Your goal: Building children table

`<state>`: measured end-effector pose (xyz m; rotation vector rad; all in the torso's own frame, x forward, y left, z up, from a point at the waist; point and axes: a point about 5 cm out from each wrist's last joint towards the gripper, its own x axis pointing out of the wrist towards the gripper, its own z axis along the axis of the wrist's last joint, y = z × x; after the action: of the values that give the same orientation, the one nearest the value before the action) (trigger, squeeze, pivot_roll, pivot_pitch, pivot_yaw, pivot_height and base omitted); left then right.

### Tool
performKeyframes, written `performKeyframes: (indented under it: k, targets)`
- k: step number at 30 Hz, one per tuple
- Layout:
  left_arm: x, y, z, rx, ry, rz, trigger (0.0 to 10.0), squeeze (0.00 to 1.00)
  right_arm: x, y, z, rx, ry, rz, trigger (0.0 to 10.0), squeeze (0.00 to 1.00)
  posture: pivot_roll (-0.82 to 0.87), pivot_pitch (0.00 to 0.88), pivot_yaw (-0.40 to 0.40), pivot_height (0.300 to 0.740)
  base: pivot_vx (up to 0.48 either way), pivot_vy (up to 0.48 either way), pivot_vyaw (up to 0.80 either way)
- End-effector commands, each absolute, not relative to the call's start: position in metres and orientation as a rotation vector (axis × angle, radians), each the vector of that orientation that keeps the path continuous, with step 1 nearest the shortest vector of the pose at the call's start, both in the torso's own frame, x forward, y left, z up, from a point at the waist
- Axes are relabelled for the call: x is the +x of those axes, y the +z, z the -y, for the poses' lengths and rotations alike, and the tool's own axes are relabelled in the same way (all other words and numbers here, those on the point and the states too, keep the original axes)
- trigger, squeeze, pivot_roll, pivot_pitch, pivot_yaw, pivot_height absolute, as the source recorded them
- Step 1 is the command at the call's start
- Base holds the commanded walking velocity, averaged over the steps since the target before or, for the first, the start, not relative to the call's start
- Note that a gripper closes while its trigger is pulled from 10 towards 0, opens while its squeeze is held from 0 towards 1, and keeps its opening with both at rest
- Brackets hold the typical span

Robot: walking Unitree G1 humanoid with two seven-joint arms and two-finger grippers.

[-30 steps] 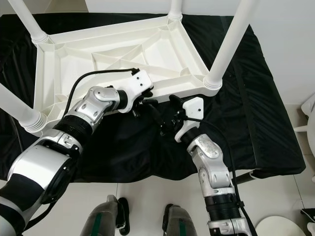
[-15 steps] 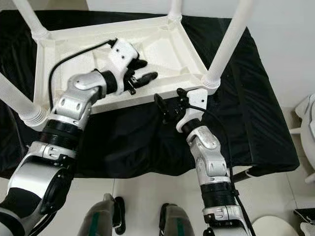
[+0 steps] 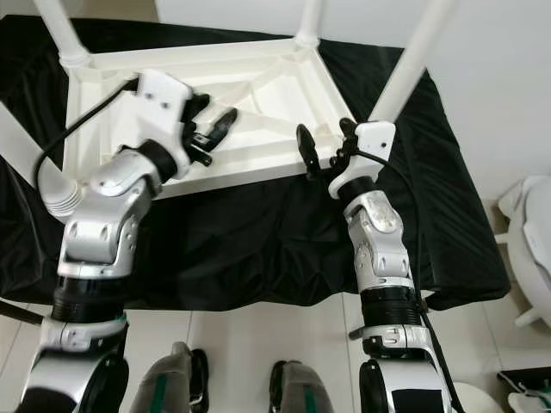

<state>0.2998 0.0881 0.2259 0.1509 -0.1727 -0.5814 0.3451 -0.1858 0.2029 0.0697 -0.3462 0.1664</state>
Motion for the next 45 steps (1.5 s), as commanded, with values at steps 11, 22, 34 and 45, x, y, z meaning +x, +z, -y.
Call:
performKeyframes:
  k: [11,22,34,45]
  targets:
    - [0.273,0.209,-0.09,0.168,-0.521,0.077,10.0,0.0,0.357,0.221,0.226,0.021,-0.035,0.396,10.0,0.0,0.02,0.072,-0.089,0.74,0.0,0.0,0.0]
    - [0.278,0.194,-0.114,0.235,-0.322,-0.019,10.0,0.0,0.343,0.195,0.186,0.044,0.156,0.358,10.0,0.0,0.01,0.099,-0.08,0.74,0.0,0.0,0.0]
    - [0.273,0.183,-0.131,0.314,-0.261,-0.108,10.0,0.0,0.338,0.194,0.21,0.038,0.079,0.364,10.0,0.0,0.01,0.103,-0.076,0.74,0.0,0.0,0.0]
    - [0.278,0.174,-0.143,0.399,-0.229,-0.159,10.0,0.0,0.318,0.182,0.17,0.104,0.259,0.349,10.0,0.0,-0.01,0.094,-0.067,0.74,0.0,0.0,0.0]
